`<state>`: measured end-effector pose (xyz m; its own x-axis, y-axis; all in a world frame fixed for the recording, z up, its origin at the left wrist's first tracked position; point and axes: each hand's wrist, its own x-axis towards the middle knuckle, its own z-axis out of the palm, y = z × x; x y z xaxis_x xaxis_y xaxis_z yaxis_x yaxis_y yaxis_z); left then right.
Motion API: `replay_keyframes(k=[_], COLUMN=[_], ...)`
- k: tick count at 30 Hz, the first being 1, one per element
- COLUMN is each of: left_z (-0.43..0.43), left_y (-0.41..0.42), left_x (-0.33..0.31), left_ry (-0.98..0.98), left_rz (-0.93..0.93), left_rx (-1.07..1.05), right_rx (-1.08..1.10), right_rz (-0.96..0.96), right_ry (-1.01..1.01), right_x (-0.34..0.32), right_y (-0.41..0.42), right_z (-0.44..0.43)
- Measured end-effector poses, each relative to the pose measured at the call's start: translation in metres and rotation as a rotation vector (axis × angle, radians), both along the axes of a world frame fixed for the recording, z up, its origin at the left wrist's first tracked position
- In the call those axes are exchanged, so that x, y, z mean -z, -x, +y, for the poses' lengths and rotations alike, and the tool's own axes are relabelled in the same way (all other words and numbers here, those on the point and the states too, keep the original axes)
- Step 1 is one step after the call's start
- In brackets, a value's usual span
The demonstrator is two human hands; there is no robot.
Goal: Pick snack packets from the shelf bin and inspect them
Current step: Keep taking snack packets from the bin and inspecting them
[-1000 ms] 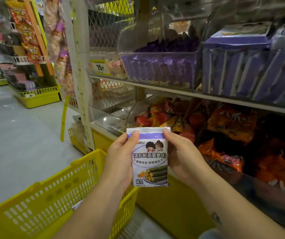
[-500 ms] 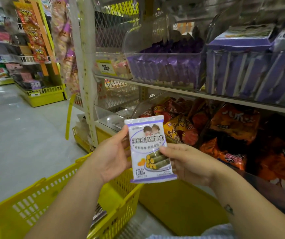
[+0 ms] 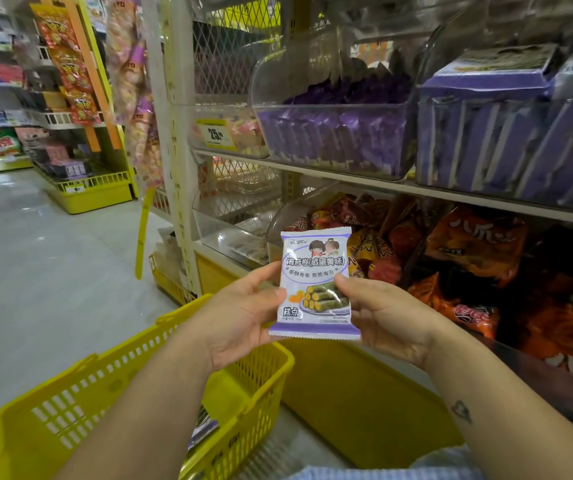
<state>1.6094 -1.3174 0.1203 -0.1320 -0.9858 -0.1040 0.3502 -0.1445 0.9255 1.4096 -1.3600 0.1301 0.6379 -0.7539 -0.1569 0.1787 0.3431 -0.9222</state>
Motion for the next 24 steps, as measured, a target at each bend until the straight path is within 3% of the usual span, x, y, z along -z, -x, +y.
replay_keyframes(k=[3, 5, 8, 13, 15, 18, 24], left_z=[0.0, 0.0, 0.003, 0.003, 0.003, 0.002, 0.002], left_y=[0.013, 0.025, 0.037, 0.036, 0.035, 0.032, 0.027], left_x=[0.004, 0.009, 0.011, 0.011, 0.011, 0.011, 0.011], left_ry=[0.155, 0.281, 0.25, 0.259, 0.253, 0.268, 0.385], left_rz=[-0.411, -0.553, -0.418, -0.187, -0.106, -0.102, -0.22], left_rx=[-0.284, -0.274, -0.129, -0.101, -0.058, 0.029, -0.063], right_rx=[0.07, 0.099, 0.074, 0.165, 0.219, 0.298, 0.323], right_rz=[0.061, 0.111, 0.087, 0.221, 0.185, 0.172, 0.194], right_ry=[0.121, 0.236, 0.296, 0.433, 0.406, 0.387, 0.557], right_x=[0.003, 0.005, 0.006, 0.007, 0.008, 0.01, 0.008], right_y=[-0.007, -0.013, -0.02, -0.018, -0.017, -0.014, -0.012], right_z=[0.003, 0.007, 0.012, 0.007, 0.005, 0.0, 0.0])
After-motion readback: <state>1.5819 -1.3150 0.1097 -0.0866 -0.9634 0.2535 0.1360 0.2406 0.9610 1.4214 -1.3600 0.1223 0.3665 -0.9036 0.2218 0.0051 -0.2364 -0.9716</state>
